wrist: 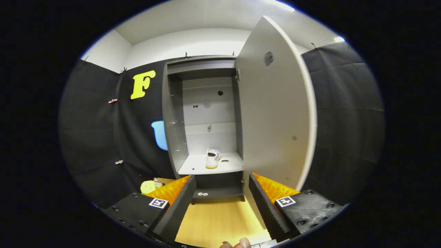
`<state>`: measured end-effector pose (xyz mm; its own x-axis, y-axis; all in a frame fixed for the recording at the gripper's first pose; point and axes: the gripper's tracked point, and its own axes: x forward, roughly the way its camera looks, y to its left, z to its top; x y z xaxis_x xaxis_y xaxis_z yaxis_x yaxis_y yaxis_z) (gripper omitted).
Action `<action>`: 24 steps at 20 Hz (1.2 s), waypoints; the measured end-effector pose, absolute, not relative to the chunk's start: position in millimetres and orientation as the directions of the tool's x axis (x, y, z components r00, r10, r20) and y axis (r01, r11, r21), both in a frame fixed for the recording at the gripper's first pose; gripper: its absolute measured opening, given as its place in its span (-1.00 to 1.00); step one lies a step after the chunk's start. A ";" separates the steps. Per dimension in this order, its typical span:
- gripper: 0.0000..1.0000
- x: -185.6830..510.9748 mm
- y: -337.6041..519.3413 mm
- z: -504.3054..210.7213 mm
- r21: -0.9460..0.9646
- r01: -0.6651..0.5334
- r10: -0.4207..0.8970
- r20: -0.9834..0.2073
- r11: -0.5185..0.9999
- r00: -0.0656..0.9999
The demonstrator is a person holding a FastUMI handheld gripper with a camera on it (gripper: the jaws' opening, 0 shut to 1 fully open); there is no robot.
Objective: Open the shoe cabinet door, grab the shoes and put them into the shoe cabinet, then close the shoe cabinet door.
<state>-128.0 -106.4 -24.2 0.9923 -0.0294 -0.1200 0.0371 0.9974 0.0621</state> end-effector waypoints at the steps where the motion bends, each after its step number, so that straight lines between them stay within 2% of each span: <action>1: 0.94 -133.4 -122.5 -25.4 0.058 0.055 -0.048 -0.113 0.997 0.992; 5: 0.95 -148.9 -190.6 -19.7 0.024 0.116 -0.113 -0.096 0.993 0.989; 9: 0.95 -148.1 -252.2 -14.4 0.060 0.126 -0.121 -0.084 0.990 0.989; 14: 0.94 -118.1 -295.9 -24.2 0.105 0.043 -0.032 -0.107 0.994 0.994; 21: 0.96 -76.1 -292.1 -43.6 0.160 -0.112 0.135 -0.141 0.981 0.981; 24: 0.96 -64.3 -290.9 -44.4 0.168 -0.124 0.149 -0.141 0.978 0.979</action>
<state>-64.3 -290.9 -44.4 0.9788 0.1487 -0.1411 -0.1243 0.9779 0.1683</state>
